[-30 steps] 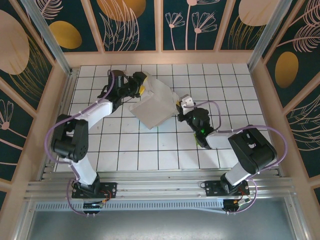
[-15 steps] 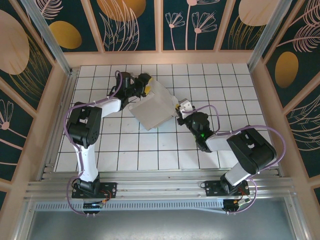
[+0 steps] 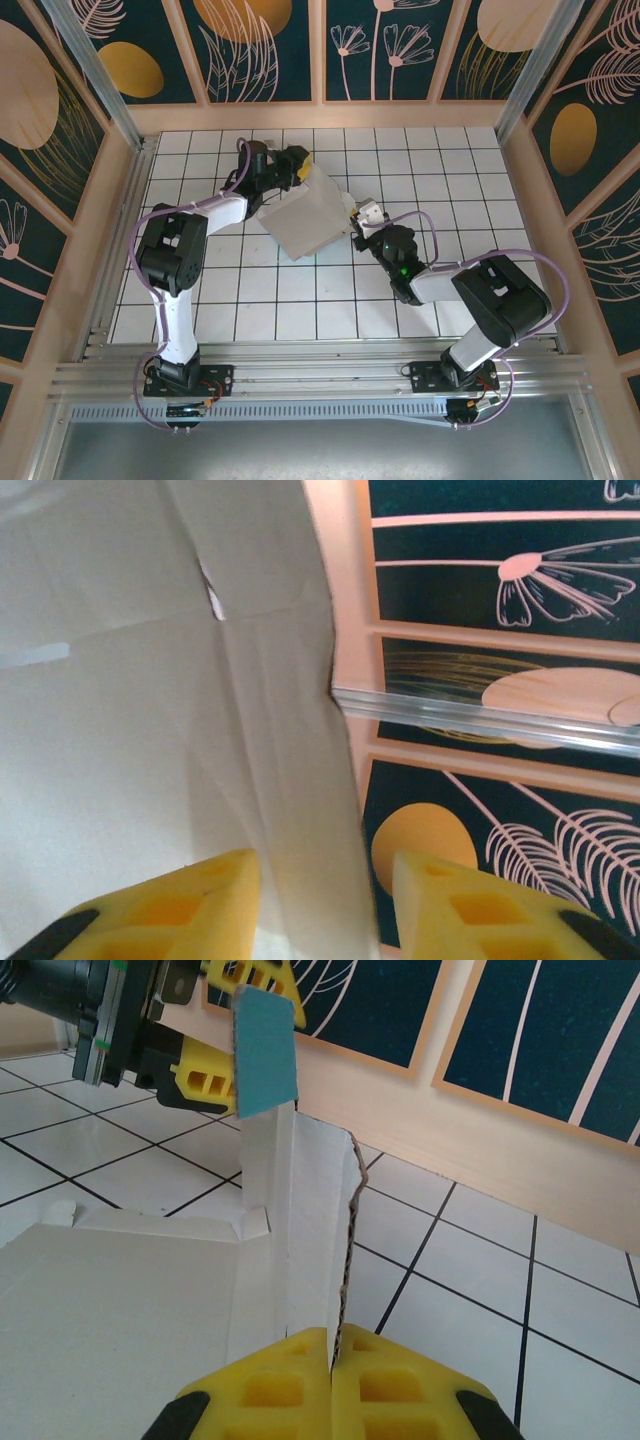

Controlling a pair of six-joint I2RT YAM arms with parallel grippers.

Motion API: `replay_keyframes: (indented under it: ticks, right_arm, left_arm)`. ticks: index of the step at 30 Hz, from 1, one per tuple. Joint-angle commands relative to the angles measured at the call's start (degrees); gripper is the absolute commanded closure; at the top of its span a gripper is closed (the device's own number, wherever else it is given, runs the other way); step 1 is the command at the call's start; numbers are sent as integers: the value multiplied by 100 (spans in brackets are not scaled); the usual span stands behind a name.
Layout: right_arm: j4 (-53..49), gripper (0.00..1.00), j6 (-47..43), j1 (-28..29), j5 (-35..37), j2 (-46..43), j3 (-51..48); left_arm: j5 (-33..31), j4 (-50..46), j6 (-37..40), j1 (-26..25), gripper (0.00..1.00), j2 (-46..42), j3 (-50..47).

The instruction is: Fold the paper box

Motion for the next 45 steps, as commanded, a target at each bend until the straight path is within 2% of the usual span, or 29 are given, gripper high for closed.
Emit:
replay_keyframes:
  ticks: [1,2,6,9,14,16,18,20,22,25,28,30,34,38,45]
  right_arm:
    - [-115,100,-33,45,148,129,-136]
    - [-95,100,-2,45,143,146,-149]
    - [-57,87,249,45,78,145,-200]
    - [-14,82,439,45,42,60,-288]
    - [-471,73,614,47,-189,-316,-335]
    - [-845,62,726,47,-292,-647,-334]
    - [-1497,44,885,44,-493,-1166,-281]
    - [-2396,34,1078,0,-810,-1727,-66]
    - [-3315,28,1323,-142,-1436,-2183,295]
    - [-4301,25,1966,-640,-2513,-2452,998]
    - [-4672,24,2953,-1345,-3707,-2099,1716]
    - [-5329,24,3384,-1542,-4041,-1540,2544]
    - [-6705,24,3572,-1671,-4378,-307,4190]
    - [-6586,24,4022,-1869,-5258,588,4767]
    - [-6247,29,4264,-1946,-5732,1318,4669]
  left_arm:
    - [126,47,-216,-11,68,121,32]
    - [153,21,-251,-3,70,145,71]
    - [236,2,-254,-4,80,244,158]
    - [250,-24,-221,-23,87,311,158]
    - [316,-66,-92,-60,97,449,202]
    - [334,-63,-36,-65,100,484,184]
    - [373,-9,-13,-70,100,501,137]
    - [412,57,5,-68,100,499,106]
    - [459,143,34,-80,100,497,88]
    - [485,154,123,-108,100,457,55]
    - [504,179,200,-176,100,358,-30]
    - [517,171,242,-229,100,270,-85]
    - [475,174,278,-323,100,109,-230]
    - [458,302,203,-437,100,-22,-414]
    - [462,864,5,-626,100,-171,-810]
